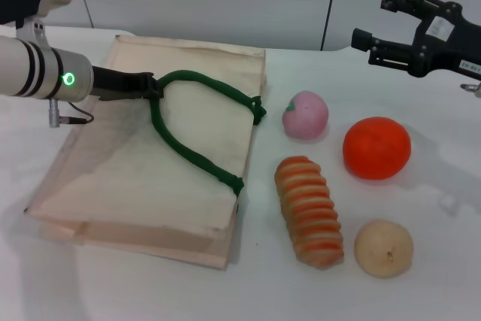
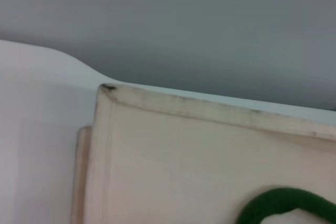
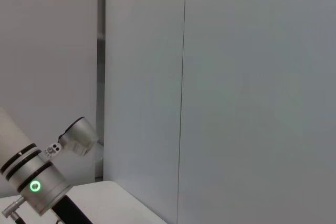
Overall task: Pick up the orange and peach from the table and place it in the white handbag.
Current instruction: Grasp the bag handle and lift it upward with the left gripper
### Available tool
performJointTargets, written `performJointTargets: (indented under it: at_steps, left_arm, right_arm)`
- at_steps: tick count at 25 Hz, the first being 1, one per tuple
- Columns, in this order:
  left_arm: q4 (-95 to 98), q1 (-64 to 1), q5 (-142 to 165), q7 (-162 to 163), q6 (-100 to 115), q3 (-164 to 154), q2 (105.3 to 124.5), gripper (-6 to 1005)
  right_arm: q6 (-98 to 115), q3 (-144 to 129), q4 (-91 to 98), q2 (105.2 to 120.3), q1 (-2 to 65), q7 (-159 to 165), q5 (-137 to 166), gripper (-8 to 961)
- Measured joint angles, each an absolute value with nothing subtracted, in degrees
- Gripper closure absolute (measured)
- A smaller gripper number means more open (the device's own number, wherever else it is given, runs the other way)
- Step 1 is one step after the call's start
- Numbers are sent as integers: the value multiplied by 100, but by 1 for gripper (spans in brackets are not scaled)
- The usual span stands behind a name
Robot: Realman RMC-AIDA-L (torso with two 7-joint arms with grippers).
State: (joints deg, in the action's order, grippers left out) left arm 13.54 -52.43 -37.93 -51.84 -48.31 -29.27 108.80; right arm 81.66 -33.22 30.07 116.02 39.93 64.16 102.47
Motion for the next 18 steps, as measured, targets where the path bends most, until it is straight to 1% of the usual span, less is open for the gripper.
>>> performJointTargets:
  at_steps: [5, 9, 13, 18]
  left_arm:
    - [1348, -5221, -3794, -5339, -4713, -2927, 10910, 875]
    - [1354, -5165, -3948, -5572, -4670, -2863, 10971, 876]
    - [1424, -4928, -4976, -6150, -4801, -2839, 11021, 876]
    - [1525, -4541, -6171, -6803, -5560, -2837, 10963, 877]
  right_arm:
    - [8165, -3322, 3005, 11602, 3978, 6416, 10248, 82]
    - [8155, -3322, 3002, 11601, 3953, 6416, 10213, 83]
    - [8124, -3322, 2996, 11602, 3908, 6396, 10189, 83]
    - [8110, -3322, 2996, 11602, 3863, 6369, 10187, 84]
